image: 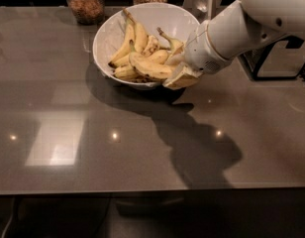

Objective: Pick banana from white bowl

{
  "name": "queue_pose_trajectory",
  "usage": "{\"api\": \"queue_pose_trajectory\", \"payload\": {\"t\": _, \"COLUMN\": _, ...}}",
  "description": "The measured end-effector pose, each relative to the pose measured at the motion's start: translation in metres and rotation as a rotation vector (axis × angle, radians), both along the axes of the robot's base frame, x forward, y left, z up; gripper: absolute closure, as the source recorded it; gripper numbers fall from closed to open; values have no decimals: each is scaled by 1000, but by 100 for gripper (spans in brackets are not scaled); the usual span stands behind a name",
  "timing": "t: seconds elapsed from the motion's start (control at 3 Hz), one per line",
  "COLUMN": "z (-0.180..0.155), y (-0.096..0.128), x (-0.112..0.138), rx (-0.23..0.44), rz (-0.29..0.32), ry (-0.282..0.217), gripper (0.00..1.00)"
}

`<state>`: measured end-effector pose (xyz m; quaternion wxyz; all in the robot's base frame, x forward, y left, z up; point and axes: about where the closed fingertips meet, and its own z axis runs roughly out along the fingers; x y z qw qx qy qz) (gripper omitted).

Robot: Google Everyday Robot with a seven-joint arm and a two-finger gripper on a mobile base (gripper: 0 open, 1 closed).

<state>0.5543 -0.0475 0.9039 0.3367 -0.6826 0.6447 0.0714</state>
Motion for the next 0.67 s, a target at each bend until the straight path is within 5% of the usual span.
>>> {"api": "queue_pose_trajectory", "payload": {"t": 0.33, "z": 13, "y": -1, "x": -5, "rx": 0, "rz": -1, "ry": -1, "gripper": 93}}
{"api": "queue_pose_trajectory", "payload": {"t": 0.67, "z": 30, "y": -8, "x": -13, "rx": 40, "rz": 12, "ry": 2, "gripper": 100}}
